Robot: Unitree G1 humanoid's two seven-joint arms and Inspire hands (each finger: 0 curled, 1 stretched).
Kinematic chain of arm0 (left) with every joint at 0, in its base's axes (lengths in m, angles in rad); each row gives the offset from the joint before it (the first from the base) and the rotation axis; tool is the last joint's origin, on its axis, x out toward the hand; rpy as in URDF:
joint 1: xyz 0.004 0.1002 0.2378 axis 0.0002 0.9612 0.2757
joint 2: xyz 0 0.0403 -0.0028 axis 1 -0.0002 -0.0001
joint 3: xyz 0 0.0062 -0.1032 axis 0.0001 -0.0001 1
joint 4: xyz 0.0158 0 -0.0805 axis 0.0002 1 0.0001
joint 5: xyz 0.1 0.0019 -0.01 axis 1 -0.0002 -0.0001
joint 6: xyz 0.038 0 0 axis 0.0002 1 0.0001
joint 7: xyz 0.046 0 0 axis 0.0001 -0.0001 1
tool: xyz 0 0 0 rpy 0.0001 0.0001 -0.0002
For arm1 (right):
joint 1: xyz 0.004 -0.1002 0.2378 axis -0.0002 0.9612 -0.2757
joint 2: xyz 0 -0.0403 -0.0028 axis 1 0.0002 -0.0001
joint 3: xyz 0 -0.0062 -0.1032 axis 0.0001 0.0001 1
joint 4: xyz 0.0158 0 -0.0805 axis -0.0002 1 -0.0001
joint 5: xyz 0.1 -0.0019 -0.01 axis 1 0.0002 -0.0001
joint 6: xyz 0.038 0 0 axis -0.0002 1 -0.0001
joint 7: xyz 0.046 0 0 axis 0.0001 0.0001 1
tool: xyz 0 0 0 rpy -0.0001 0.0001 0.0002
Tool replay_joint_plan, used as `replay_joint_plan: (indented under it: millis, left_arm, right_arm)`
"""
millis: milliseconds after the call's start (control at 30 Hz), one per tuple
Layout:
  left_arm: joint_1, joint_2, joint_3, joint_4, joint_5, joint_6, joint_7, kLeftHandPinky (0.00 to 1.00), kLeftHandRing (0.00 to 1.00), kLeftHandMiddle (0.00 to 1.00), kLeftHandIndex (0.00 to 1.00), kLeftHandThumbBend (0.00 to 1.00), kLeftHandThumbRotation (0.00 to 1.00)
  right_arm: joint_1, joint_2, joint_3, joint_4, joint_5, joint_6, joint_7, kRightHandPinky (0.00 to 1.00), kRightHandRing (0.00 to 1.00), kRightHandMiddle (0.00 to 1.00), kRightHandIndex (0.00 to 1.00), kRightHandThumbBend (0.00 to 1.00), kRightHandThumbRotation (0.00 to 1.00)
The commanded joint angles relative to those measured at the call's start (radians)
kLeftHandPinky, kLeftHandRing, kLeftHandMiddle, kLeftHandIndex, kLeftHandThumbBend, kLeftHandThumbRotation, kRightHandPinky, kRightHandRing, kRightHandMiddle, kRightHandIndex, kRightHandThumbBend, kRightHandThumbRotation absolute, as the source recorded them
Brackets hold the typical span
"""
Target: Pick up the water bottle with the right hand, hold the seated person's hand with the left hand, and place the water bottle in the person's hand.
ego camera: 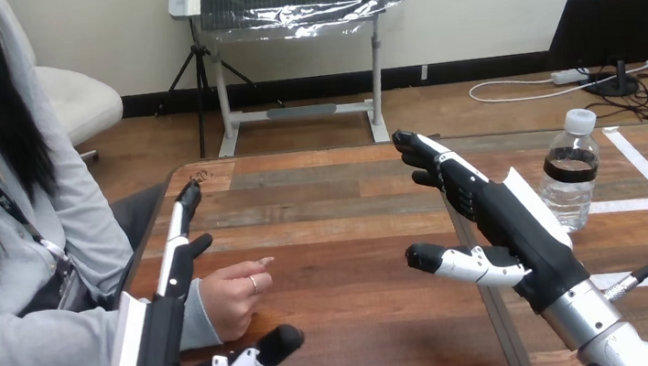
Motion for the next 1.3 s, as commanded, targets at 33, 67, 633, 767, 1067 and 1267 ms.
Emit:
replay_joint_plan:
  millis: [33,67,633,767,1067,1267]
  left_arm:
    - [-0.051,0.005,0.011,-0.033,0.02,0.01,0.017,0.89,1.0,1.0,1.0,1.0,0.7]
    - [-0.051,0.005,0.011,-0.033,0.023,0.012,0.019,0.89,1.0,1.0,1.0,1.0,0.7]
    - [-0.05,0.015,0.004,-0.036,0.019,0.029,0.011,0.9,1.0,1.0,1.0,1.0,0.64]
    - [-0.052,0.018,0.005,-0.034,0.025,0.025,0.015,0.91,1.0,1.0,1.0,1.0,0.62]
    - [-0.053,0.017,0.008,-0.039,0.035,0.029,0.021,0.91,1.0,1.0,1.0,1.0,0.6]
    - [-0.054,0.016,0.006,-0.037,0.026,0.031,0.016,0.91,1.0,1.0,1.0,1.0,0.59]
  right_arm:
    - [-0.023,-0.003,0.007,-0.011,0.026,-0.036,-0.015,0.91,0.94,0.95,0.94,1.0,0.63]
    - [-0.022,-0.002,0.008,-0.011,0.027,-0.036,-0.015,0.91,0.94,0.95,0.94,1.0,0.63]
    - [-0.019,0.007,0.022,-0.004,0.05,-0.064,-0.008,0.89,0.92,0.94,0.94,1.0,0.62]
    - [-0.018,0.008,0.023,-0.003,0.049,-0.069,-0.012,0.89,0.92,0.94,0.94,1.0,0.62]
    - [-0.017,0.009,0.025,-0.004,0.046,-0.074,-0.022,0.88,0.91,0.93,0.94,1.0,0.63]
    - [-0.018,0.008,0.027,-0.011,0.054,-0.07,-0.023,0.88,0.91,0.93,0.94,1.0,0.63]
